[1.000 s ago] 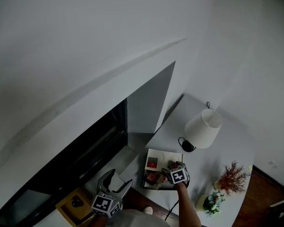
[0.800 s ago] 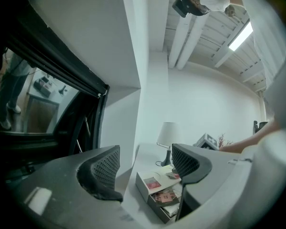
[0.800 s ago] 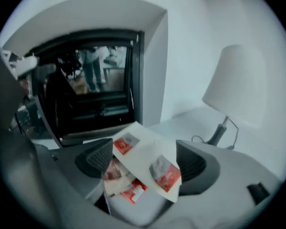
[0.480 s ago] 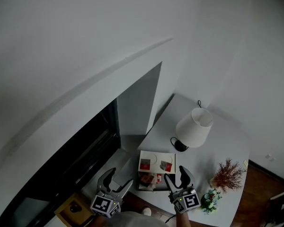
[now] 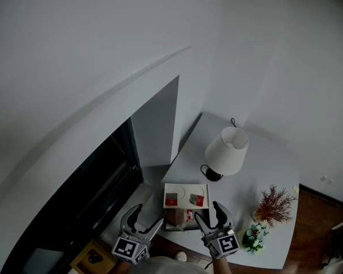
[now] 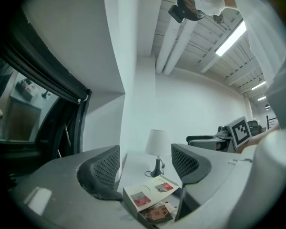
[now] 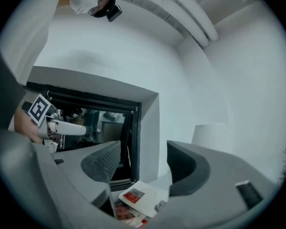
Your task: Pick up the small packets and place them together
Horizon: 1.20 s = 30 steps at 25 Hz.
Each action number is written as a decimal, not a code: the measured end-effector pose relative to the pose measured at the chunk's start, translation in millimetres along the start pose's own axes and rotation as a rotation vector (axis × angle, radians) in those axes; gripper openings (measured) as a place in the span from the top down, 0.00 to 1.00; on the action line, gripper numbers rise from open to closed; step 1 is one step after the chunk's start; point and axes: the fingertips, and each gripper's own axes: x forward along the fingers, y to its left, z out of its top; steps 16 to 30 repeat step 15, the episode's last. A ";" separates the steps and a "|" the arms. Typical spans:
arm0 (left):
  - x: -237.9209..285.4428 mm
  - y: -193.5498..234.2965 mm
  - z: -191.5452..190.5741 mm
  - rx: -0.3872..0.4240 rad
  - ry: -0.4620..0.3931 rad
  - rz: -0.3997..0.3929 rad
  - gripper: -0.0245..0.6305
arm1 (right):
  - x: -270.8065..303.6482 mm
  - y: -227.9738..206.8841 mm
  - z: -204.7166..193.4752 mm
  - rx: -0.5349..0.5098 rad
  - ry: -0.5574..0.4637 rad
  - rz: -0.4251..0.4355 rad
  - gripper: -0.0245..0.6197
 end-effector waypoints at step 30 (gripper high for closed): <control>18.1 -28.9 -2.3 0.003 0.005 -0.022 0.47 | -9.6 -0.4 -3.1 0.012 0.017 0.064 0.47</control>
